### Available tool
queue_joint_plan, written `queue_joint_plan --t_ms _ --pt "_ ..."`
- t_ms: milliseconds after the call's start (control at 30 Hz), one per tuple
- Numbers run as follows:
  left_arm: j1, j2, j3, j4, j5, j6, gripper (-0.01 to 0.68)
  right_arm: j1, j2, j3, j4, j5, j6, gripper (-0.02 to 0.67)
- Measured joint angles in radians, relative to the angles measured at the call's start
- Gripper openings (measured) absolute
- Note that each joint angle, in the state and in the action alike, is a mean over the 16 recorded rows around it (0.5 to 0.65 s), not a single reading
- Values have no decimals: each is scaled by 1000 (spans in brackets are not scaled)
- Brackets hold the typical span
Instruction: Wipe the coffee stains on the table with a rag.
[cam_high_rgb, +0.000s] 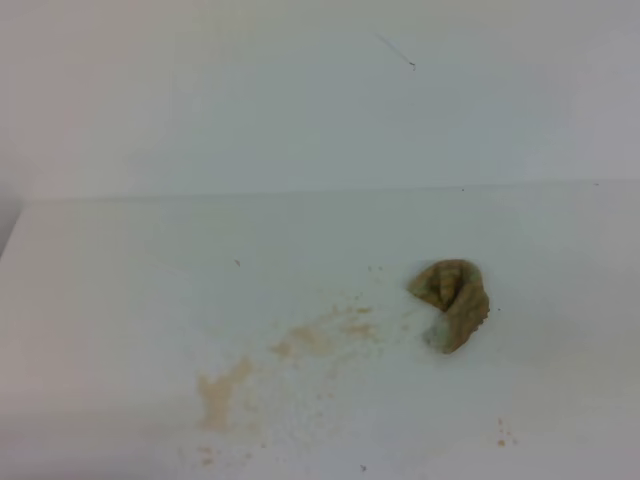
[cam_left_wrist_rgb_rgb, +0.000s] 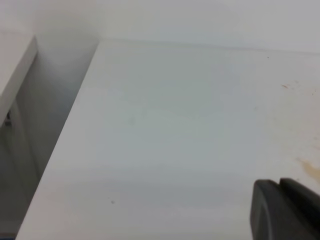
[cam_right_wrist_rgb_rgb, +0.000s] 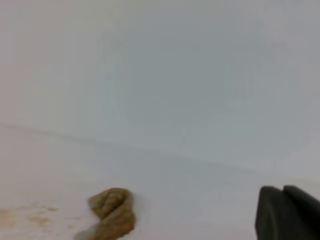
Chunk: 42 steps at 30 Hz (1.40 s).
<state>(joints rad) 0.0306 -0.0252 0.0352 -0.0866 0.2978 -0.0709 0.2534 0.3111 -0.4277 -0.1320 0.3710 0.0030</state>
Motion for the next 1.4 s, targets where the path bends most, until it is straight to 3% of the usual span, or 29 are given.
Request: queue_joint_plan --t_ms 300,533,1400 --pt "0 0 0 0 0 0 1 -180 -212 250 -34 -39 118 9" --pt "0 -2 2 0 -1 0 1 -265 -318 412 -34 -34 177 9" --pt "0 -2 2 0 -1 0 1 -289 -342 460 -36 -24 117 2"
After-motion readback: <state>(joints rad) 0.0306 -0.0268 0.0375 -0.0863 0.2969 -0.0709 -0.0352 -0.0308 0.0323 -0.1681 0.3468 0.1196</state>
